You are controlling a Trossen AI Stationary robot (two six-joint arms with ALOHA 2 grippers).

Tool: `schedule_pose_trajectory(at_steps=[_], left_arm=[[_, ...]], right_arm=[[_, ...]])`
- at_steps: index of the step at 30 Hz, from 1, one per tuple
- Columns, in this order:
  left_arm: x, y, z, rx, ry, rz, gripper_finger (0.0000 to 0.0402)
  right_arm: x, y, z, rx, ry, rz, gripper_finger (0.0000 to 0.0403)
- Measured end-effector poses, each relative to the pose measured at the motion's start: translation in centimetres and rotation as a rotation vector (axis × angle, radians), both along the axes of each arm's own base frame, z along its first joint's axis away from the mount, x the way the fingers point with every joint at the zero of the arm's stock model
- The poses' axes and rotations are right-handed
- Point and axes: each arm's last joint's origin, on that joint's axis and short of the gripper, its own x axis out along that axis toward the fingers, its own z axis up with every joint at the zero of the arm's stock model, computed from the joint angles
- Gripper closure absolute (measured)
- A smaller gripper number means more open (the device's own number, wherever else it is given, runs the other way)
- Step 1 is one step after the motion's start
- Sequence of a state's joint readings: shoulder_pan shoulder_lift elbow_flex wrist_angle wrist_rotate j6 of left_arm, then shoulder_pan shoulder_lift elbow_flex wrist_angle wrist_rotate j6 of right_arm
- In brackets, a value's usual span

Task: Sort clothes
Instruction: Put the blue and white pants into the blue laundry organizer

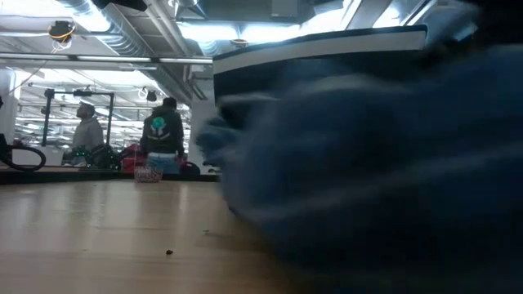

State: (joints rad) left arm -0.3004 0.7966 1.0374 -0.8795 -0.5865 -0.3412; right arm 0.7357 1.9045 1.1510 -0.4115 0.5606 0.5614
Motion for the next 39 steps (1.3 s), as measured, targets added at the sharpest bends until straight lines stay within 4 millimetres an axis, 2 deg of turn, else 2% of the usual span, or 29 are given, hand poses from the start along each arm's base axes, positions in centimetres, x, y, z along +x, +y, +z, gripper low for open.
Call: schedule_pose_trajectory(at_steps=[6, 12, 17, 22, 29, 39], left_arm=[[0.0, 0.0, 0.0, 0.0, 0.0, 0.0, 0.0244], [0.0, 0.0, 0.0, 0.0, 0.001, 0.0, 0.0244], [0.0, 0.0, 0.0, 0.001, 0.001, 0.0, 0.0244], [0.0, 0.0, 0.0, 0.004, 0.003, -0.002, 0.0244], [0.0, 0.0, 0.0, 0.004, 0.003, -0.002, 0.0244], [0.0, 0.0, 0.0, 0.007, 0.004, -0.004, 0.0244]], right_arm=[[3.3, 0.1, 3.9, -0.059, -0.077, 0.101, 0.0382], [6.1, -0.1, 9.3, -0.158, -0.146, 0.195, 0.038], [6.7, -0.6, 14.4, -0.304, -0.151, 0.207, 0.0381], [6.4, -1.6, 19.3, -0.461, -0.172, 0.144, 0.0382], [6.4, -4.2, 25.5, -0.634, -0.233, 0.055, 0.0382], [6.9, -10.9, 33.4, -0.771, -0.309, -0.082, 0.0382]])
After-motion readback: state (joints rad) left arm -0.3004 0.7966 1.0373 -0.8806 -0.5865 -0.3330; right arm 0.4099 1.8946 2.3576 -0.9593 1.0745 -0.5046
